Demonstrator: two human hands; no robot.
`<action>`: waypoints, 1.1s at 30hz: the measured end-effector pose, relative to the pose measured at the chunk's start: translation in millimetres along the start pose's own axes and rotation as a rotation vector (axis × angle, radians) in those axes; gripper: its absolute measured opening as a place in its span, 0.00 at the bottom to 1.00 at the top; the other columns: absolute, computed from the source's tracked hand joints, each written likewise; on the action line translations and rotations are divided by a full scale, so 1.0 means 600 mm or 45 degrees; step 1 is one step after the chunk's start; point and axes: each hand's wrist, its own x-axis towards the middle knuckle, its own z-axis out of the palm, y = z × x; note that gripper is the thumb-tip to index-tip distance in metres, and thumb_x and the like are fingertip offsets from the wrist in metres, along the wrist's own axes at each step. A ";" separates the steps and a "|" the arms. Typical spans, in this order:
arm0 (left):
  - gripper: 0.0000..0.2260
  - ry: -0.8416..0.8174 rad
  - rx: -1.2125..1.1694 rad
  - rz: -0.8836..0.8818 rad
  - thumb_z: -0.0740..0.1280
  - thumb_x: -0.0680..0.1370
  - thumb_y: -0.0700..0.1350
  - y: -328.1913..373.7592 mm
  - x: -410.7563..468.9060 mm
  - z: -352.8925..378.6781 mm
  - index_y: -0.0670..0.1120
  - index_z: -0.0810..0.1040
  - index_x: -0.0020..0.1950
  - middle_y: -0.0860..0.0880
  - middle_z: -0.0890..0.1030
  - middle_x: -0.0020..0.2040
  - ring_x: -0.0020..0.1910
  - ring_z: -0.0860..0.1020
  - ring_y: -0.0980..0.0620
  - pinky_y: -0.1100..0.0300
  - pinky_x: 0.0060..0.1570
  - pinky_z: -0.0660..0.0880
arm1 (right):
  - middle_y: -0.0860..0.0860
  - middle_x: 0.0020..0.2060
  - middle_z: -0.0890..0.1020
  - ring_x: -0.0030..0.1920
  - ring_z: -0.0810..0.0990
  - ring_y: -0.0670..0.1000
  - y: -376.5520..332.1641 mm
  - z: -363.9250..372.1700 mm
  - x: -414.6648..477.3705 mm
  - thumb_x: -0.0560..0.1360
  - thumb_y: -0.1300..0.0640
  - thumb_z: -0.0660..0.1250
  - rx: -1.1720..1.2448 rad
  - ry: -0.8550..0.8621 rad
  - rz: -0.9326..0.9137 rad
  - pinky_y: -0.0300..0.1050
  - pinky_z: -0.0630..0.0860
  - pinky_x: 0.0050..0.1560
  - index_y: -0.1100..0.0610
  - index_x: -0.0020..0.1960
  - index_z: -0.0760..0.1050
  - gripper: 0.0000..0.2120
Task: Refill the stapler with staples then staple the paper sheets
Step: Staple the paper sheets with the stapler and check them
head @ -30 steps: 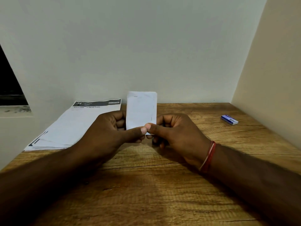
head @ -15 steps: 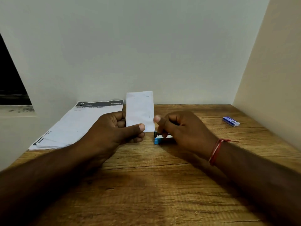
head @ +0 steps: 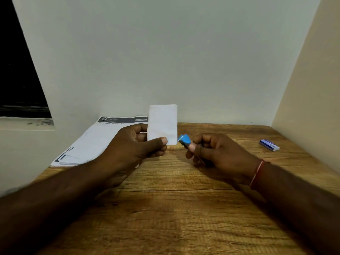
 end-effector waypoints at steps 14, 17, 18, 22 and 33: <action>0.16 0.011 0.280 0.129 0.82 0.79 0.40 -0.006 -0.004 -0.004 0.44 0.88 0.66 0.45 0.94 0.53 0.44 0.91 0.49 0.59 0.48 0.87 | 0.60 0.54 0.90 0.40 0.86 0.50 0.013 0.014 0.002 0.76 0.50 0.80 0.320 -0.185 -0.042 0.44 0.81 0.38 0.57 0.58 0.88 0.15; 0.15 0.024 0.293 0.146 0.82 0.79 0.39 -0.002 -0.007 -0.002 0.45 0.88 0.65 0.46 0.94 0.53 0.45 0.92 0.48 0.58 0.49 0.89 | 0.59 0.54 0.90 0.41 0.86 0.50 0.011 0.014 -0.002 0.76 0.50 0.80 0.292 -0.182 -0.054 0.44 0.81 0.39 0.56 0.57 0.88 0.14; 0.14 0.018 0.304 0.156 0.82 0.79 0.39 -0.001 -0.009 -0.001 0.45 0.88 0.64 0.46 0.94 0.53 0.45 0.92 0.48 0.56 0.49 0.89 | 0.60 0.54 0.90 0.42 0.86 0.50 0.009 0.015 -0.003 0.75 0.50 0.80 0.275 -0.178 -0.059 0.44 0.81 0.39 0.56 0.57 0.88 0.14; 0.11 -0.051 0.344 0.213 0.82 0.79 0.36 0.004 -0.018 0.004 0.47 0.90 0.59 0.47 0.94 0.52 0.44 0.92 0.51 0.60 0.47 0.87 | 0.64 0.54 0.89 0.44 0.87 0.51 0.002 0.020 -0.009 0.75 0.50 0.80 0.134 -0.136 -0.079 0.45 0.83 0.45 0.53 0.57 0.89 0.13; 0.11 -0.081 0.380 0.244 0.83 0.78 0.37 0.010 -0.026 0.009 0.48 0.90 0.57 0.49 0.94 0.51 0.48 0.93 0.51 0.61 0.48 0.87 | 0.62 0.48 0.89 0.42 0.84 0.52 -0.004 0.029 -0.011 0.80 0.61 0.78 -0.097 0.010 -0.187 0.45 0.81 0.43 0.50 0.52 0.89 0.06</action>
